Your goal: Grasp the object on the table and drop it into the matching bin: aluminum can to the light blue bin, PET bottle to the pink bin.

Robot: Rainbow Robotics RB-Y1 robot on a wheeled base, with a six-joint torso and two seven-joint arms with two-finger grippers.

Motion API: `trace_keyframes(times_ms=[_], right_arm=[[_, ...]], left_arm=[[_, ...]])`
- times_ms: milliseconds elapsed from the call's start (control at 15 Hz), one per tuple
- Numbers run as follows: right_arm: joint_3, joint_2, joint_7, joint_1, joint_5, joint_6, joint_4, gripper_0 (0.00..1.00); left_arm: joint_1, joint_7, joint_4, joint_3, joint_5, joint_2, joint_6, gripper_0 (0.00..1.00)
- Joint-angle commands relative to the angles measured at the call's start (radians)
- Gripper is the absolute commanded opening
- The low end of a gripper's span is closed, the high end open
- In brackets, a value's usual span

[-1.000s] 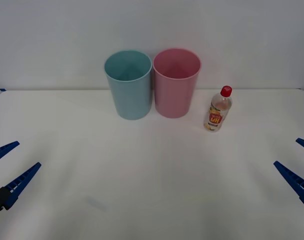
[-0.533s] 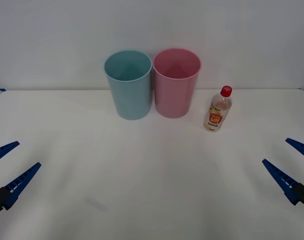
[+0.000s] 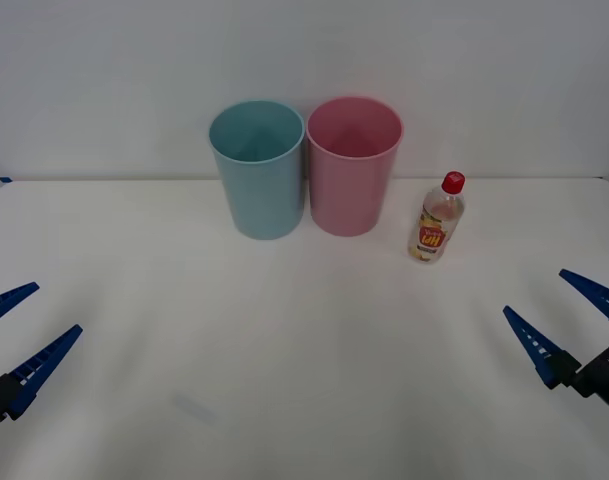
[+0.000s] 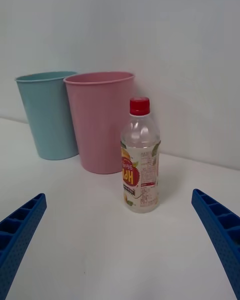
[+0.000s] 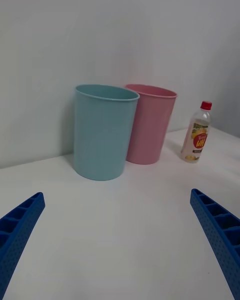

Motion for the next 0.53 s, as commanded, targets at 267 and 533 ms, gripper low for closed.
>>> trace_keyframes(times_ms=[267,533], right_arm=[[0.072,0.002,0.034,-0.092,0.0,0.074,0.106,1.0],[0.114,0.003,0.058,-0.183,0.0,0.124,0.194,1.0]], left_arm=[[0.0,0.0,0.0,0.0,0.0,0.0,0.0,1.0],[0.0,0.0,0.0,0.0,0.0,0.0,0.0,1.0]])
